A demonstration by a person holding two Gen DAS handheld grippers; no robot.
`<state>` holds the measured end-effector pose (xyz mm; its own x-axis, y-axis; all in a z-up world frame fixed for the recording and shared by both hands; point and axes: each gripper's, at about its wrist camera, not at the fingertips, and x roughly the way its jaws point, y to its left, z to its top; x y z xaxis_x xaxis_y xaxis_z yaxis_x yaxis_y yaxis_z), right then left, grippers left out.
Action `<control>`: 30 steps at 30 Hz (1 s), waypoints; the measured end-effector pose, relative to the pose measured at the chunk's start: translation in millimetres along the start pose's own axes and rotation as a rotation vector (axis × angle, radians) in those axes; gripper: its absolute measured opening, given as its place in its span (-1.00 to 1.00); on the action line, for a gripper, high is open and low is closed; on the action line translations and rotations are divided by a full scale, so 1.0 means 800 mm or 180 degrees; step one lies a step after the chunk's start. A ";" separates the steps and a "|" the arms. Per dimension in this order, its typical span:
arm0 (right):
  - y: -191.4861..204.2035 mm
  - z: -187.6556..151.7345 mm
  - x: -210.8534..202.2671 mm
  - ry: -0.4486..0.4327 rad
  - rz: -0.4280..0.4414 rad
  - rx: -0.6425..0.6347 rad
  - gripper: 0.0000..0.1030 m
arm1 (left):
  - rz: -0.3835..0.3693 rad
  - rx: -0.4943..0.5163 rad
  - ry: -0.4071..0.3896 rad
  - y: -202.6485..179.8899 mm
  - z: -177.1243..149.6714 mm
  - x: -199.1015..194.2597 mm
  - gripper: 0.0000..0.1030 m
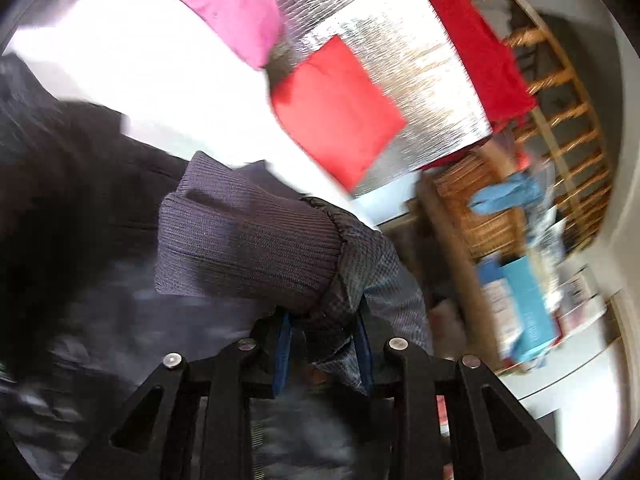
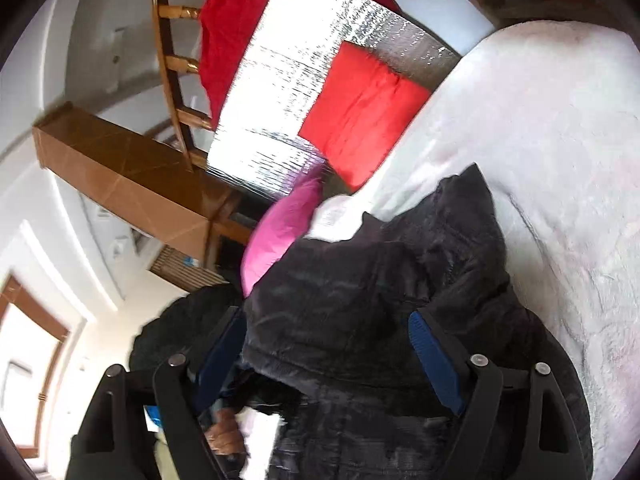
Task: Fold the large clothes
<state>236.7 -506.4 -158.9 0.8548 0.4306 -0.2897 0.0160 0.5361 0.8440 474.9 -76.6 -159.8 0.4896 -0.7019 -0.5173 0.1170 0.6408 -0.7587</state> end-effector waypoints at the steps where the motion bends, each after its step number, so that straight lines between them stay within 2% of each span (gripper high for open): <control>1: 0.004 -0.003 0.005 0.0007 -0.0121 -0.0073 0.50 | 0.0148 0.0021 0.0109 0.003 0.003 0.000 -0.33; 3: 0.012 -0.010 0.018 0.0071 -0.0368 -0.0257 0.47 | 0.0400 0.0094 0.0270 0.012 0.003 0.000 -0.22; 6: 0.022 -0.015 0.031 0.0136 -0.0554 -0.0433 0.47 | 0.0880 0.0305 0.0566 0.017 0.004 0.001 -0.04; 7: 0.021 -0.018 0.033 0.0148 -0.0594 -0.0479 0.47 | 0.0923 0.0356 0.0650 0.020 0.003 -0.001 -0.04; 13: 0.018 -0.030 0.054 0.0259 -0.0796 -0.0673 0.47 | 0.0822 0.0536 0.0881 0.032 -0.003 -0.034 0.13; 17: 0.007 -0.043 0.090 0.0614 -0.1117 -0.0741 0.47 | 0.0661 0.0573 0.0851 0.032 -0.007 -0.068 0.14; 20: 0.000 -0.053 0.109 0.0774 -0.1417 -0.0845 0.47 | 0.0371 0.0546 0.0625 0.037 -0.014 -0.101 0.36; 23: 0.015 -0.055 0.098 0.0608 -0.1322 -0.0915 0.47 | 0.0353 0.0681 0.0480 0.026 -0.019 -0.099 0.38; 26: 0.043 -0.064 0.086 0.0415 -0.1096 -0.1095 0.44 | 0.0392 0.0761 0.0452 0.021 -0.025 -0.062 0.40; 27: 0.053 -0.070 0.085 0.0370 -0.1124 -0.1244 0.31 | 0.0487 0.0766 0.0482 0.023 -0.027 -0.043 0.40; 28: 0.056 -0.073 0.090 0.0381 -0.1186 -0.1340 0.09 | 0.0620 0.0786 0.0528 0.026 -0.029 -0.025 0.40; 29: 0.057 -0.078 0.098 0.0443 -0.1283 -0.1421 -0.06 | 0.0787 0.0805 0.0616 0.034 -0.033 -0.002 0.40; 30: 0.053 -0.081 0.110 0.0569 -0.1425 -0.1452 -0.29 | 0.0926 0.0791 0.0715 0.042 -0.036 0.016 0.40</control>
<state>279.0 -398.5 -178.2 0.7168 0.1877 -0.6715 0.0946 0.9280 0.3604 460.1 -73.2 -203.9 0.3363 -0.5139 -0.7892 0.2198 0.8577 -0.4648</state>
